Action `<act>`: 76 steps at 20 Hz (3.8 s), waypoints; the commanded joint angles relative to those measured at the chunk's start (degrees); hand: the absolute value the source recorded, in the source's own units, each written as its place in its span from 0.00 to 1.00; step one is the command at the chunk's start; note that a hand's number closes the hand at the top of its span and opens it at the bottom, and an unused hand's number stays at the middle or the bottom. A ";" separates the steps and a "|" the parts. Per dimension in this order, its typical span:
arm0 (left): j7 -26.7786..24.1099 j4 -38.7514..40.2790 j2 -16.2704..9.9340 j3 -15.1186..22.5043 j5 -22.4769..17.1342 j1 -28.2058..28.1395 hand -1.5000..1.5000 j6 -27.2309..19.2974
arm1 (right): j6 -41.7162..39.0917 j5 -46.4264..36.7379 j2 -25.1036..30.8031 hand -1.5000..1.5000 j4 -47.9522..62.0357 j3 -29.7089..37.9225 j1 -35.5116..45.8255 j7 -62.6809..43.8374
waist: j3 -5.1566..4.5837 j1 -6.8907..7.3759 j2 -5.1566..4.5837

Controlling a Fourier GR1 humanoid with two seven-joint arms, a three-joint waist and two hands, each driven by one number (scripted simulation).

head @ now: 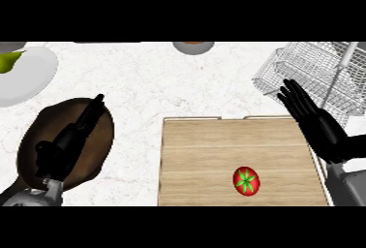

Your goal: Pick the tomato from the tray and place it in the tiered basket

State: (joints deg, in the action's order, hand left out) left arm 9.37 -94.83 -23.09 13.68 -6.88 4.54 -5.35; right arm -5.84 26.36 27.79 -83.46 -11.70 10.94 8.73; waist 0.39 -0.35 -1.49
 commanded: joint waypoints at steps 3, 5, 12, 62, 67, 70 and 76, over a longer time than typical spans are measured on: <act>-3.63 6.76 -1.56 -5.44 4.84 1.37 0.50 -3.87 | 12.47 -6.00 -2.39 1.00 -10.30 -0.44 -6.25 -3.23 | -0.54 -1.22 1.82; -2.32 6.71 -3.50 -9.06 5.83 3.12 0.50 -6.74 | 19.38 -9.22 -2.83 1.00 -13.91 -0.15 -6.82 -6.02 | -0.61 -1.89 2.12; -2.41 7.00 -3.66 -10.48 5.66 -1.85 0.50 -8.60 | 43.59 -23.38 -2.26 0.00 -10.84 5.88 -22.26 -7.81 | -0.98 -5.67 2.76; -5.32 14.35 1.93 -8.57 10.09 6.82 0.50 -7.91 | -1.70 -70.53 -6.20 0.00 -32.02 -23.57 -8.74 -93.96 | -0.67 0.18 1.40; -6.18 11.45 1.03 -9.14 9.04 2.66 0.50 -6.42 | -6.82 -76.35 -12.00 0.00 -31.96 -23.06 -9.05 -93.95 | -0.62 0.76 1.69; -7.52 15.02 1.33 -9.97 9.41 5.61 0.50 -6.41 | -7.45 -78.77 -15.05 0.00 -29.47 -23.61 -9.06 -93.96 | -0.58 0.07 1.41; -7.97 11.80 0.58 -10.41 8.20 2.07 0.50 -4.50 | -8.30 -84.82 -22.37 0.00 -27.99 -24.37 -12.85 -93.95 | -0.52 0.53 1.65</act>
State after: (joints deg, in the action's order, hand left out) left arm 3.10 -82.21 -21.98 3.79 2.09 8.54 -11.26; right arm -9.06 -55.00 10.02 -112.10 -34.46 -1.27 -71.43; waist -0.17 0.06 0.09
